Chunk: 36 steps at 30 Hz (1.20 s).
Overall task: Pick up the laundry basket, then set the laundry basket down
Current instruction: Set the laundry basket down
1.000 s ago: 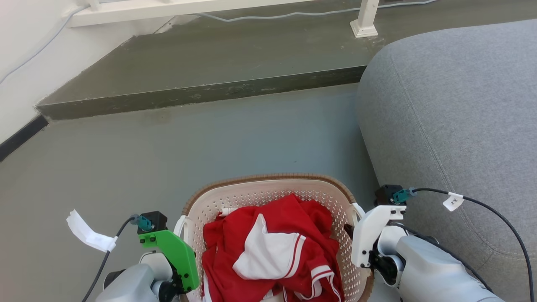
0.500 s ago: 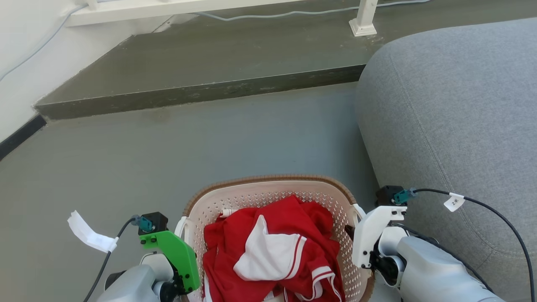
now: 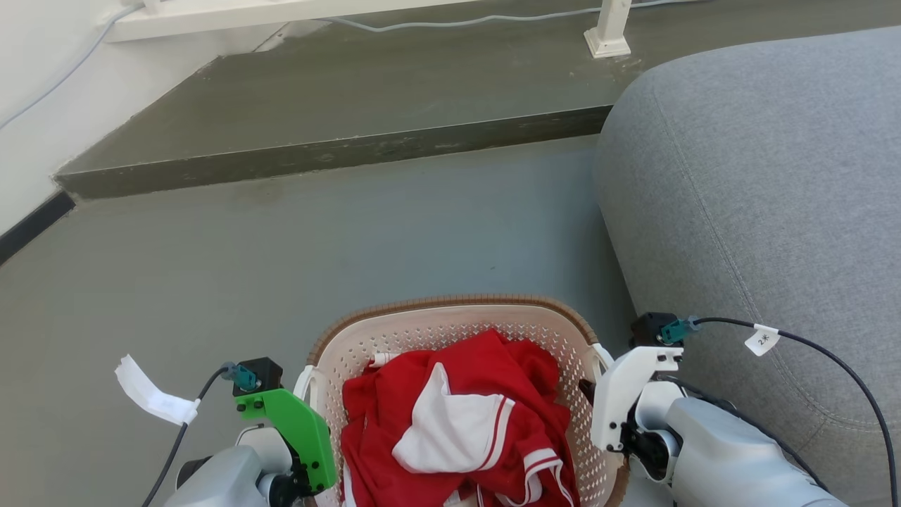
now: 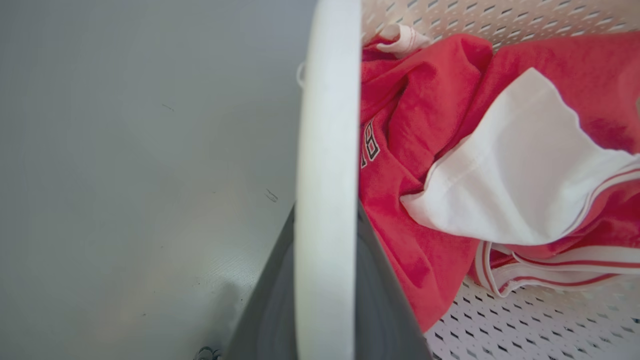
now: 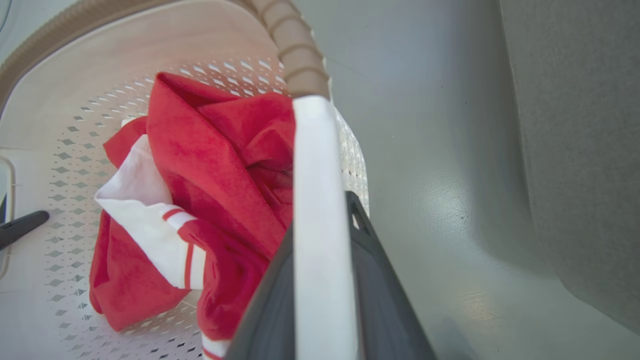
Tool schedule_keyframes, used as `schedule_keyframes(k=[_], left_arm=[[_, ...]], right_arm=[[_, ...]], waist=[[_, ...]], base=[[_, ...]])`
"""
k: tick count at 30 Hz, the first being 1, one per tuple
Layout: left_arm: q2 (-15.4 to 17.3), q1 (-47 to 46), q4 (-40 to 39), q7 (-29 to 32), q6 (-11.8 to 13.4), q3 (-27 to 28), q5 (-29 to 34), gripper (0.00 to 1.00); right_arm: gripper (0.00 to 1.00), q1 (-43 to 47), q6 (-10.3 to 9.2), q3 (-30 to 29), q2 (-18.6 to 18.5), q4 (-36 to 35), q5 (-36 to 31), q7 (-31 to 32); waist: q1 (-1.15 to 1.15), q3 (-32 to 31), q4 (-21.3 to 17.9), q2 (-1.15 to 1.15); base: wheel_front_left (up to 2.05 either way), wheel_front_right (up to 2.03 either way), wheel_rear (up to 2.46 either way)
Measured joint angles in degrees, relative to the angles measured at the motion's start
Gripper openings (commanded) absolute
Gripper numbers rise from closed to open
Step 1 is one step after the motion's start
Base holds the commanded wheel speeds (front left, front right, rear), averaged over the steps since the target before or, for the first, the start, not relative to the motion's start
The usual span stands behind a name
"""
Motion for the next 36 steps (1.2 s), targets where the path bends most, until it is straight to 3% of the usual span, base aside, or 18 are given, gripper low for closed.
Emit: schedule_keyframes(k=[13, 36], left_arm=[[0.4, -3.2, -0.6, -2.1, 0.0, -0.4, 0.4, 0.00], [4.4, -10.7, -5.7, -9.7, 0.0, 0.1, 1.4, 0.00]], right_arm=[[0.00, -4.2, -0.25, 0.6, -0.2, -0.1, 0.1, -0.6], [0.00, -12.6, -2.87, 0.8, -0.1, -2.3, -1.4, -9.0]], waist=[[0.00, 3.6, -0.2, 0.00], [0.01, 18.6, -0.1, 0.00]], base=[[0.00, 0.00, 0.00], [0.00, 0.00, 0.00]])
